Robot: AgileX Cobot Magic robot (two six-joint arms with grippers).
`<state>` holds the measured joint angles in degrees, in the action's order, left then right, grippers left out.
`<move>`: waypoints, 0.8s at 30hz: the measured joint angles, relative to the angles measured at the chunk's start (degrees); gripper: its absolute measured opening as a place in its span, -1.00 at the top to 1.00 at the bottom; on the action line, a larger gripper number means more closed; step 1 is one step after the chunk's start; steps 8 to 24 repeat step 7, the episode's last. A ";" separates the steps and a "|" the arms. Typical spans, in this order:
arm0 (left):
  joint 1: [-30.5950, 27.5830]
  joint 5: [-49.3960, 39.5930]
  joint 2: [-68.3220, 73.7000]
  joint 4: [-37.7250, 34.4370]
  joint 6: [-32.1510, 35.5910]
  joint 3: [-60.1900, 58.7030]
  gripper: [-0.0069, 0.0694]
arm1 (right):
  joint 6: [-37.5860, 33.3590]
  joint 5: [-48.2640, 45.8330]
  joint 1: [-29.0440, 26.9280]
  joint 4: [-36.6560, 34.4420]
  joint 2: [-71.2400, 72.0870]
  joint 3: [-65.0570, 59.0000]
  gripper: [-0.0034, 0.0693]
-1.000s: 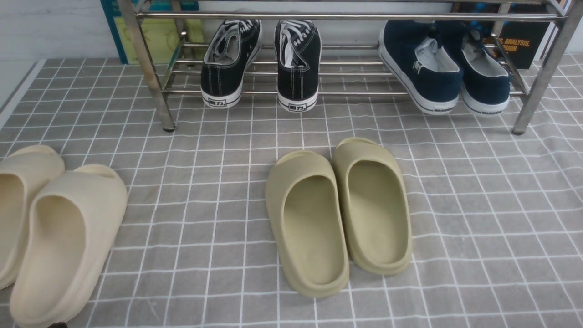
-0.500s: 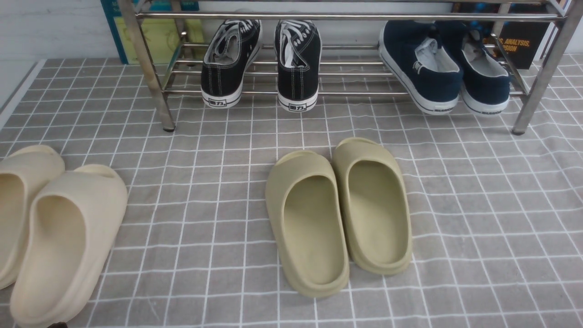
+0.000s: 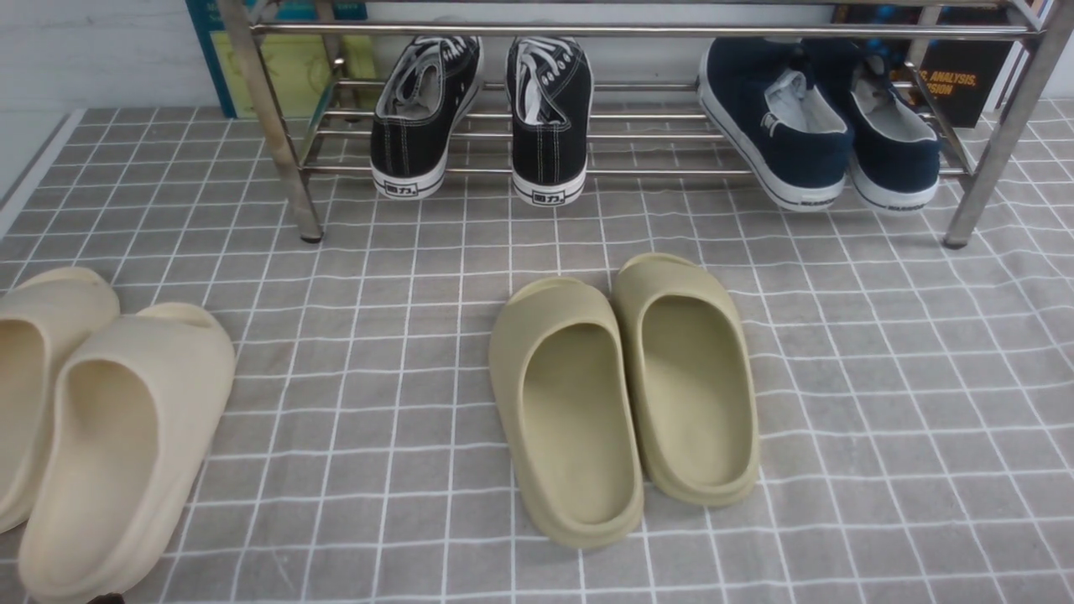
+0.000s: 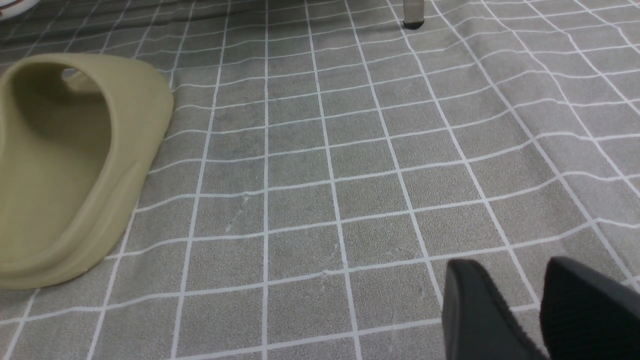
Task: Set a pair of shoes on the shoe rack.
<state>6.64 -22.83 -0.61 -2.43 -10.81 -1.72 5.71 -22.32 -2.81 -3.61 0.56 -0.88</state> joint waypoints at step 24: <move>0.00 0.00 0.00 -0.05 0.00 0.00 0.84 | 0.00 0.00 0.00 0.00 0.00 0.00 0.25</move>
